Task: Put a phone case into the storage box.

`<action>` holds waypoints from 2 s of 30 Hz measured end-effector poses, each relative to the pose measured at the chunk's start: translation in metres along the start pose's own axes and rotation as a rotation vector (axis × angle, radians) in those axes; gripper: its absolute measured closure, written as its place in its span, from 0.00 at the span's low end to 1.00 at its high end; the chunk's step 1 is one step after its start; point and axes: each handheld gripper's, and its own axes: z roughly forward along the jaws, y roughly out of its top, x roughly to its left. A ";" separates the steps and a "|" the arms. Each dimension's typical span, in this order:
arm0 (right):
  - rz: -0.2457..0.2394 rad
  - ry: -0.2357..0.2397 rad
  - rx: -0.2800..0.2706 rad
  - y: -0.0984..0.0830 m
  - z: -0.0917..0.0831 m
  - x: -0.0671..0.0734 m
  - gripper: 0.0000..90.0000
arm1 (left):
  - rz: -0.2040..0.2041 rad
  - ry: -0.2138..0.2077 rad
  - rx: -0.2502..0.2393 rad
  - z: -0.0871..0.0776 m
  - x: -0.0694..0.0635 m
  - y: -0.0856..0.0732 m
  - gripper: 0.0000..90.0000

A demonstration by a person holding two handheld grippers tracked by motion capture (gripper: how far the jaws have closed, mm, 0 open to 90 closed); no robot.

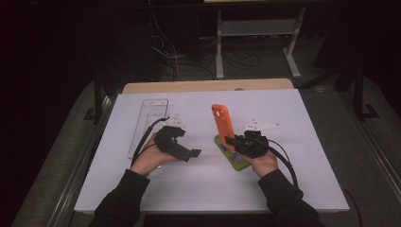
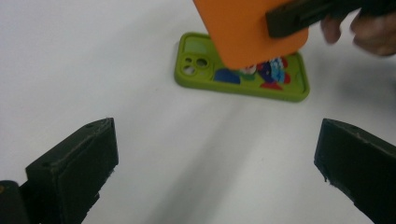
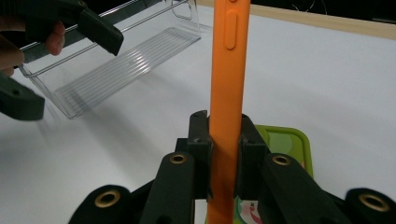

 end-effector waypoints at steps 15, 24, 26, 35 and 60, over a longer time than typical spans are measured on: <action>-0.004 0.006 -0.026 0.001 -0.004 0.002 0.86 | -0.083 -0.044 -0.159 0.005 0.004 0.043 0.00; -0.008 0.007 -0.041 0.003 -0.008 0.003 0.87 | -0.085 -0.074 -0.172 0.018 0.003 0.069 0.00; -0.009 0.011 -0.041 0.003 -0.008 0.004 0.87 | -0.090 -0.080 -0.172 0.020 0.003 0.073 0.00; -0.012 0.021 -0.050 0.004 -0.007 0.007 0.87 | -0.104 -0.097 -0.202 0.030 0.004 0.085 0.00; -0.017 0.044 -0.051 0.005 -0.005 0.013 0.87 | -0.136 -0.106 -0.263 0.040 0.003 0.089 0.08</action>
